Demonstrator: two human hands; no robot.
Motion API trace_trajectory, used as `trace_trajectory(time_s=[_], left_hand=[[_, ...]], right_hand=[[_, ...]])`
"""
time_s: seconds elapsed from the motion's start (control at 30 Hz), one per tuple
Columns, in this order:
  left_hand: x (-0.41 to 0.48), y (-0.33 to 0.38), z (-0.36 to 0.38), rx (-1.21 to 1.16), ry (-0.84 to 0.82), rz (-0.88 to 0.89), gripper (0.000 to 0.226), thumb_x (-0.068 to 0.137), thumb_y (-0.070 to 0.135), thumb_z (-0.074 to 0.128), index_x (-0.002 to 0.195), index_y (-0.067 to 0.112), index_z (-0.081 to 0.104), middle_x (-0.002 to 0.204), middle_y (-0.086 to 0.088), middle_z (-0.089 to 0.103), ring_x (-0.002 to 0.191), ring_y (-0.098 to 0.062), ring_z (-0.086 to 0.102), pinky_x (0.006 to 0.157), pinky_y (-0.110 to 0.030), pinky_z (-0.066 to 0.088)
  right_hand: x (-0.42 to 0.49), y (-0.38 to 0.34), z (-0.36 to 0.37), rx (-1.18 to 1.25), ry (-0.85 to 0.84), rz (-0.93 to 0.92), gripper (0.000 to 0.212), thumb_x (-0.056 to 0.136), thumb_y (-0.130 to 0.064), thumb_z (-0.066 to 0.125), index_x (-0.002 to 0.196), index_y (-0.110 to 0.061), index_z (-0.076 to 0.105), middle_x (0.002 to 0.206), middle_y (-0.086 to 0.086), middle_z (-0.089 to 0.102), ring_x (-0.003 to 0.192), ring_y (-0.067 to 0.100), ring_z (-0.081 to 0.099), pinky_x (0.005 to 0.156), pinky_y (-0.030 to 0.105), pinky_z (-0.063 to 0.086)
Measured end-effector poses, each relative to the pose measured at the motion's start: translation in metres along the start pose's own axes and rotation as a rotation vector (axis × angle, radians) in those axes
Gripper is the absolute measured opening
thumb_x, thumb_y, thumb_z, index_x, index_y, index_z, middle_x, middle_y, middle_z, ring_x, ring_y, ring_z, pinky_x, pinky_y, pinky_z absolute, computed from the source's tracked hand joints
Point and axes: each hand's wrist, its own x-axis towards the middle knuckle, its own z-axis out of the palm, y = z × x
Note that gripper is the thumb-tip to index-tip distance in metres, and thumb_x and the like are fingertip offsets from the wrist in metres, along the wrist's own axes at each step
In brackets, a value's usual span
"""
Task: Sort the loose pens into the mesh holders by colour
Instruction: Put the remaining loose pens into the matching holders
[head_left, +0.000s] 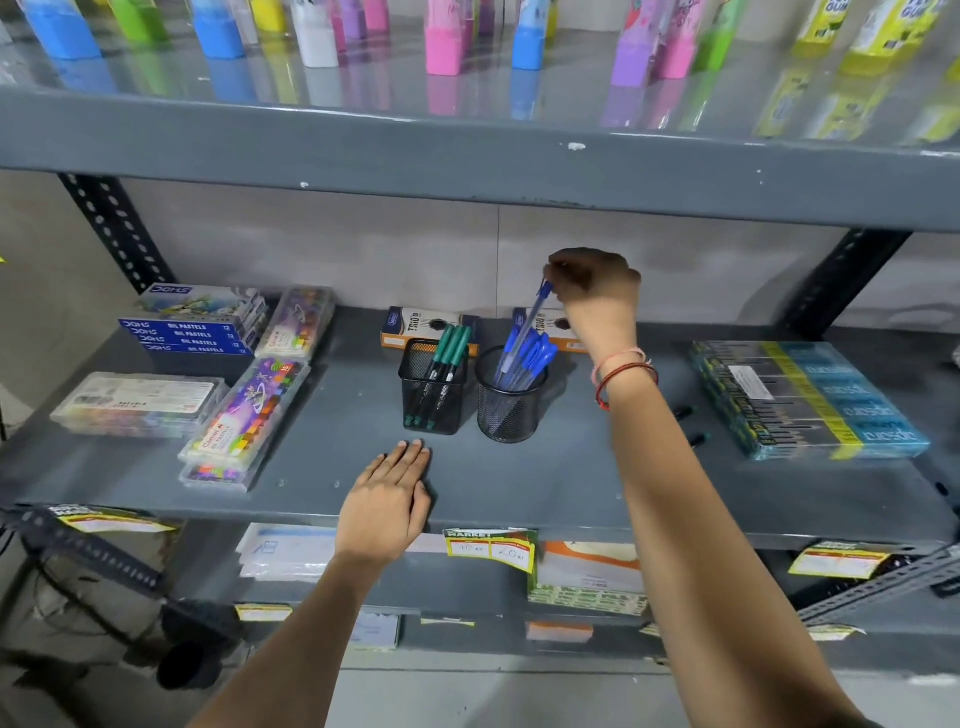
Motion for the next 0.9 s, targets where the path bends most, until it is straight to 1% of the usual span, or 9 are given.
trace_trajectory(time_s=[0.1, 0.17, 0.27, 0.43, 0.5, 0.6, 0.67, 0.77, 0.9], left_hand=[[0.0, 0.001, -0.001, 0.001, 0.005, 0.002, 0.055, 0.085, 0.028, 0.023, 0.122, 0.003, 0.056, 0.128, -0.013, 0.059, 0.122, -0.029, 0.051, 0.103, -0.045, 0.037], [0.0, 0.002, -0.001, 0.003, 0.005, 0.005, 0.056, 0.085, 0.028, 0.023, 0.122, 0.003, 0.057, 0.127, -0.014, 0.059, 0.121, -0.029, 0.051, 0.103, -0.045, 0.037], [0.0, 0.002, -0.001, -0.002, 0.004, 0.01, 0.057, 0.085, 0.029, 0.022, 0.122, 0.002, 0.056, 0.128, -0.015, 0.058, 0.122, -0.03, 0.051, 0.104, -0.045, 0.037], [0.0, 0.002, -0.001, -0.003, 0.002, 0.007, 0.059, 0.085, 0.03, 0.021, 0.123, 0.002, 0.055, 0.13, -0.015, 0.057, 0.124, -0.03, 0.049, 0.105, -0.045, 0.036], [-0.001, 0.002, -0.001, 0.004, 0.001, 0.009, 0.059, 0.085, 0.03, 0.02, 0.124, 0.003, 0.054, 0.13, -0.015, 0.056, 0.124, -0.029, 0.049, 0.105, -0.045, 0.035], [-0.001, 0.003, 0.0, 0.003, -0.002, 0.011, 0.06, 0.084, 0.031, 0.02, 0.124, 0.002, 0.054, 0.131, -0.015, 0.056, 0.124, -0.03, 0.049, 0.105, -0.045, 0.035], [-0.001, 0.004, -0.001, 0.001, 0.002, 0.01, 0.06, 0.084, 0.031, 0.02, 0.123, 0.002, 0.055, 0.13, -0.016, 0.056, 0.123, -0.03, 0.049, 0.105, -0.045, 0.036], [-0.001, 0.004, -0.002, -0.003, 0.004, 0.007, 0.06, 0.084, 0.031, 0.02, 0.122, 0.002, 0.056, 0.13, -0.017, 0.056, 0.123, -0.031, 0.05, 0.104, -0.046, 0.036], [-0.001, 0.004, -0.002, 0.005, -0.006, 0.003, 0.062, 0.084, 0.033, 0.018, 0.125, 0.003, 0.053, 0.132, -0.016, 0.054, 0.125, -0.03, 0.047, 0.106, -0.045, 0.034]], right_hand=[[-0.01, 0.006, 0.006, -0.063, 0.007, -0.042, 0.013, 0.082, -0.005, 0.066, 0.091, 0.003, 0.072, 0.093, 0.021, 0.075, 0.085, 0.033, 0.071, 0.083, 0.034, 0.056], [-0.02, 0.009, 0.018, -0.077, -0.028, -0.014, 0.014, 0.083, -0.005, 0.066, 0.095, 0.002, 0.069, 0.089, 0.022, 0.075, 0.081, 0.031, 0.071, 0.078, 0.029, 0.053], [-0.035, 0.02, 0.032, -0.197, -0.087, 0.031, 0.012, 0.086, -0.01, 0.065, 0.092, 0.001, 0.065, 0.082, 0.022, 0.074, 0.08, 0.034, 0.068, 0.071, 0.032, 0.051], [-0.058, 0.033, 0.034, -0.309, -0.147, 0.014, 0.021, 0.087, -0.017, 0.064, 0.106, -0.009, 0.068, 0.105, 0.016, 0.067, 0.104, 0.032, 0.059, 0.08, 0.038, 0.052], [-0.056, 0.039, 0.021, -0.292, -0.127, 0.01, 0.026, 0.087, -0.02, 0.062, 0.111, -0.01, 0.067, 0.109, 0.016, 0.063, 0.103, 0.032, 0.059, 0.081, 0.037, 0.052], [-0.05, 0.065, -0.01, -0.295, -0.081, 0.072, 0.024, 0.087, -0.009, 0.056, 0.108, -0.008, 0.068, 0.107, 0.018, 0.064, 0.098, 0.037, 0.062, 0.084, 0.042, 0.054], [-0.05, 0.094, -0.029, -0.416, -0.167, 0.169, 0.028, 0.084, 0.002, 0.049, 0.105, -0.004, 0.068, 0.109, 0.021, 0.065, 0.106, 0.037, 0.058, 0.092, 0.042, 0.051], [-0.061, 0.133, -0.044, -0.517, -0.406, 0.354, 0.034, 0.084, 0.009, 0.043, 0.11, 0.0, 0.062, 0.122, 0.023, 0.061, 0.116, 0.037, 0.054, 0.104, 0.041, 0.043], [-0.074, 0.157, -0.045, -0.6, -0.543, 0.34, 0.043, 0.083, 0.013, 0.041, 0.117, -0.006, 0.061, 0.125, 0.02, 0.06, 0.118, 0.037, 0.054, 0.106, 0.044, 0.043]])
